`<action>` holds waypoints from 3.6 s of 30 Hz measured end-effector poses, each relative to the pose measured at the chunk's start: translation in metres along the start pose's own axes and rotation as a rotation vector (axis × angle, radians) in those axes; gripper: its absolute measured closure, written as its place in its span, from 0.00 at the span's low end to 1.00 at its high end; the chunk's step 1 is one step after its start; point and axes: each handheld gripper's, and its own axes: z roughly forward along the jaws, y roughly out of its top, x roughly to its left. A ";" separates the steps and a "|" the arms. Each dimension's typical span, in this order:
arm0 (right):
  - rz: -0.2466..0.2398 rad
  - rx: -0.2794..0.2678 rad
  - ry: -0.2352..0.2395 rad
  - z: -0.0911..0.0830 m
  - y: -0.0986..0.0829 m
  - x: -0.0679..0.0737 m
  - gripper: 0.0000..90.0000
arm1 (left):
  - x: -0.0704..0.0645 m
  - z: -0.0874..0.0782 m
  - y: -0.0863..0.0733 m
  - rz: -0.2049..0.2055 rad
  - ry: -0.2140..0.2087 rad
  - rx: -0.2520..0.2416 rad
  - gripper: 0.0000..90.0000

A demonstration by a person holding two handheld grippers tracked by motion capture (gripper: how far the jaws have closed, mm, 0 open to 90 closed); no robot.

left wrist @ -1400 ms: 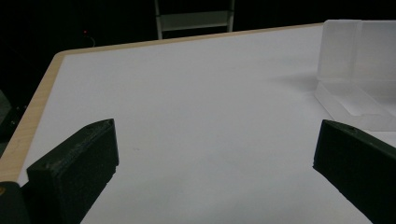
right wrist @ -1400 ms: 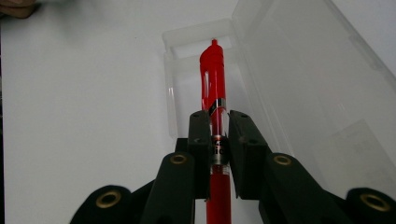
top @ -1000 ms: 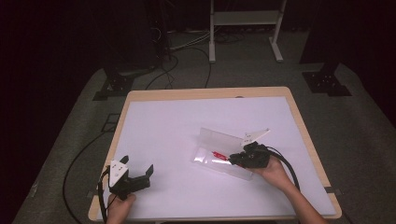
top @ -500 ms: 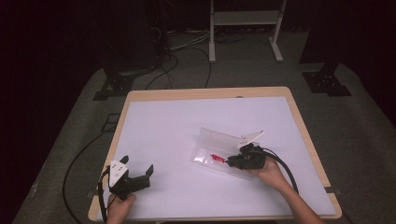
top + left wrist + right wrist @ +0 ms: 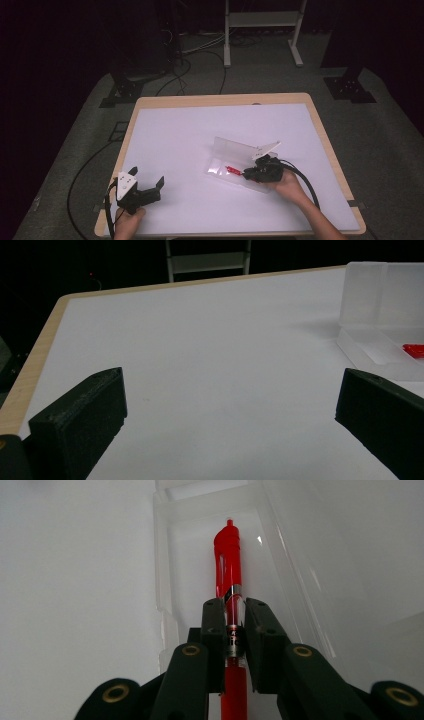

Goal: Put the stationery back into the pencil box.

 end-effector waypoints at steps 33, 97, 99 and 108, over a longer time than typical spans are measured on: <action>0.006 -0.005 0.009 -0.007 0.000 0.001 0.77 | -0.001 0.000 0.000 0.000 0.005 0.002 0.00; 0.049 -0.079 0.014 -0.066 -0.031 0.005 0.59 | 0.000 0.001 0.000 0.004 -0.002 0.005 0.00; 0.057 -0.079 0.011 -0.068 -0.034 0.004 0.59 | 0.000 0.001 0.000 0.004 -0.002 0.004 0.00; 0.079 -0.100 -0.001 -0.079 -0.046 0.001 0.59 | -0.001 0.001 0.000 0.006 0.000 0.005 0.00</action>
